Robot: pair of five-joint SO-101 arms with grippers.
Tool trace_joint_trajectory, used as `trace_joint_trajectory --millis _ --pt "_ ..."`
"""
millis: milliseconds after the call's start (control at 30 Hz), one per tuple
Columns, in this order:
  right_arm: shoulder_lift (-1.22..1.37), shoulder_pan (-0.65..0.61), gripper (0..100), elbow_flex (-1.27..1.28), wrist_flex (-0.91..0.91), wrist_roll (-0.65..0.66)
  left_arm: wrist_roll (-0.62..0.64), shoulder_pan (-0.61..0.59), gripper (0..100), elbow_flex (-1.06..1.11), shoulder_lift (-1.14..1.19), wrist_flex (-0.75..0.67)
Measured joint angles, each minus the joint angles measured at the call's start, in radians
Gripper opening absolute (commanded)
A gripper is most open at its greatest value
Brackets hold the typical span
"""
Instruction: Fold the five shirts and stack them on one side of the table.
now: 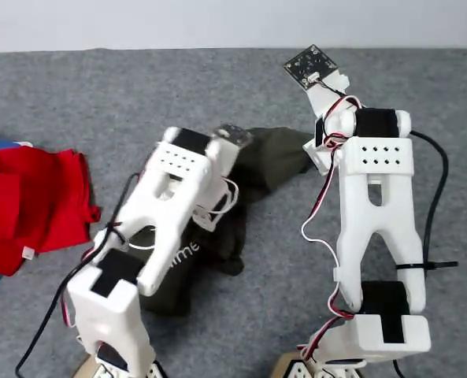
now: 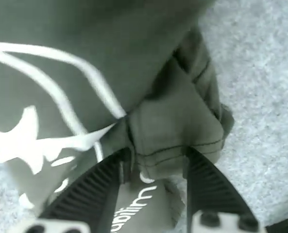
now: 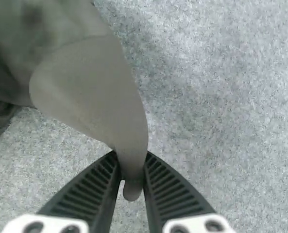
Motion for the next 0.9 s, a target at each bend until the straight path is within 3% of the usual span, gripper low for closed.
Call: trace_joint_trajectory --millis 267,533,900 --pt "0.000 0.000 0.9 0.000 0.000 0.000 0.000 0.021 17 0.000 0.068 -0.006" --pt "0.000 0.000 0.9 0.000 0.000 0.000 0.000 0.046 1 0.000 0.071 -0.006" --pt "0.000 0.000 0.9 0.000 0.000 0.000 -0.041 0.098 1 0.000 -0.078 0.044"
